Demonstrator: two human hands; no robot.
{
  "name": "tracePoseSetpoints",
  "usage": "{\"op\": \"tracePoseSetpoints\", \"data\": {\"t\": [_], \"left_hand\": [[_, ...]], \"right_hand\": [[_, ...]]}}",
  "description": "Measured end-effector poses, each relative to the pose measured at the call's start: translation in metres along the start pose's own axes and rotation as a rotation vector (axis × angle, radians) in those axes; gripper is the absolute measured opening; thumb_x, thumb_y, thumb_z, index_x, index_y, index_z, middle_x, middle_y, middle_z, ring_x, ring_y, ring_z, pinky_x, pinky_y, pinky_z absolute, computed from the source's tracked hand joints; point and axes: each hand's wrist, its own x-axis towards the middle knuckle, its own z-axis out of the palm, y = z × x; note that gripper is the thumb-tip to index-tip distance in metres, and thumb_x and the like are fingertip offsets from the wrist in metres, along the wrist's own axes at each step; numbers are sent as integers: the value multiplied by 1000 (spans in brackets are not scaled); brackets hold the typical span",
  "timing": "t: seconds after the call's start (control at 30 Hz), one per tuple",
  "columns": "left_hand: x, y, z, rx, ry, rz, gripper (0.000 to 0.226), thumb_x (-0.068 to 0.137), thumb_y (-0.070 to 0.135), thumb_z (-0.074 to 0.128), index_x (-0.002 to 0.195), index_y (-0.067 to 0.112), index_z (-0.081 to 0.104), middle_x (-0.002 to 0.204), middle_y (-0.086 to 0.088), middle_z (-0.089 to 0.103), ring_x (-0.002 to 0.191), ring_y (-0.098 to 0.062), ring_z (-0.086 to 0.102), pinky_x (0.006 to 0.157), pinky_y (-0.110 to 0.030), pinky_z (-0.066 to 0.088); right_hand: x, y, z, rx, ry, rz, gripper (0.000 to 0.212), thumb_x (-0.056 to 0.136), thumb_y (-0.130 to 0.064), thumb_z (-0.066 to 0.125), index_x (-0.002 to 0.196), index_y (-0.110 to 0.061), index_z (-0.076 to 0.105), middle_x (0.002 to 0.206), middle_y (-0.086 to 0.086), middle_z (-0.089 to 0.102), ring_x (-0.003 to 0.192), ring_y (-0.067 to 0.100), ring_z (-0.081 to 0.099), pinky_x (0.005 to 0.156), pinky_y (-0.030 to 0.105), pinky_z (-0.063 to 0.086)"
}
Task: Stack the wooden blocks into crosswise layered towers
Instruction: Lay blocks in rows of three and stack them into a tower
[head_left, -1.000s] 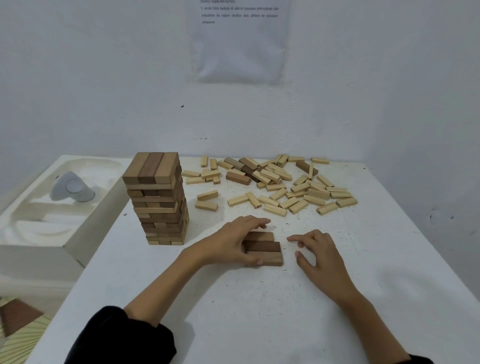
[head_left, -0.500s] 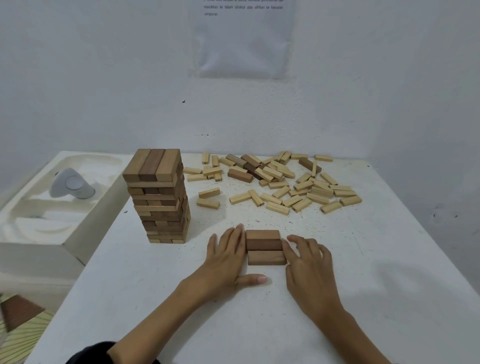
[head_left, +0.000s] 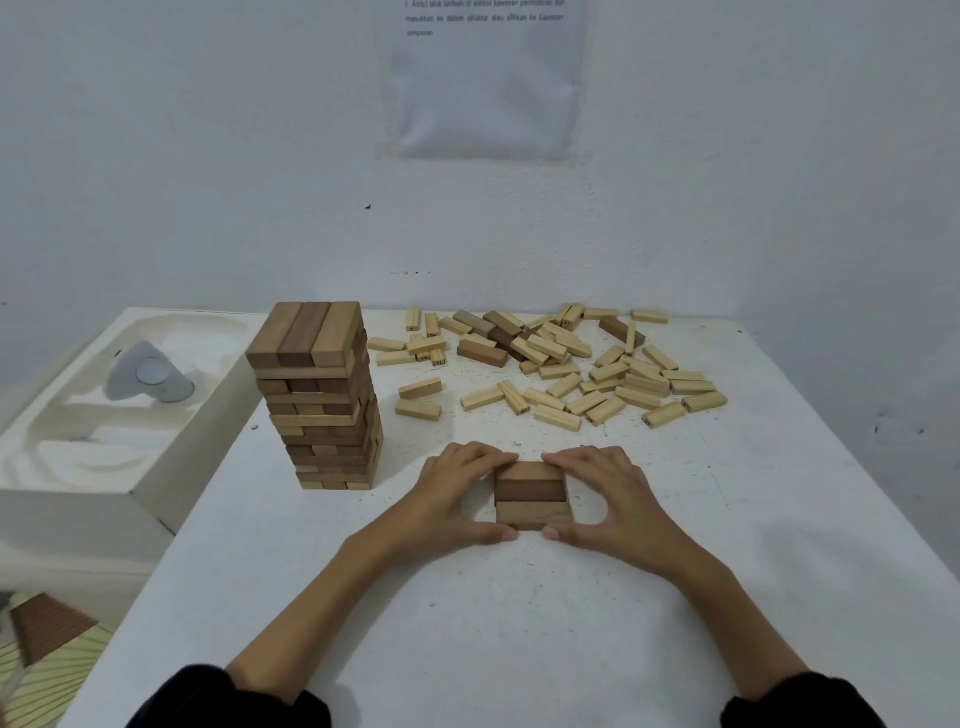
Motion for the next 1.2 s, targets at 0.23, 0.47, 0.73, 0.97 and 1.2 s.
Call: {"op": "tracePoseSetpoints", "data": {"t": [0.23,0.47,0.73,0.97,1.2], "left_hand": [[-7,2,3,268,-122,-94,114,67,85,36,150,21,-9,157,5,-8,140,-7,-7,112,-27,-3],[-22,13,21,340,-160,-109,122,50,94,-13,142,16,-32,148,3,-40,133,-4,-34,114,-39,-18],[-16,13,21,325,-172,-138,132,40,95,-20,145,16,-26,153,2,-31,139,-8,-24,110,-37,-22],[-8,0,-9,-8,-73,-116,104,71,68,63,150,34,3,141,29,18,125,9,11,108,-25,12],[5,-8,3,-34,54,6,73,65,68,62,130,42,40,124,26,42,118,8,30,97,-22,27]], "right_hand": [[-13,-3,4,-269,-72,145,131,38,-102,6,149,-31,2,154,-13,3,134,6,1,110,30,7],[-22,-11,7,-408,-184,178,132,33,-93,-25,146,-26,-16,153,-5,-27,140,21,-17,113,38,-12],[-19,-7,16,-429,-82,122,123,54,-92,-19,150,-19,8,158,4,-2,140,23,0,109,40,-15],[-9,-2,-10,-63,-108,116,106,43,-98,32,135,-53,6,137,-30,16,126,-4,7,111,32,6],[5,4,-3,44,-21,-20,71,60,-75,57,123,-55,34,124,-27,44,116,-3,33,98,27,22]]}}
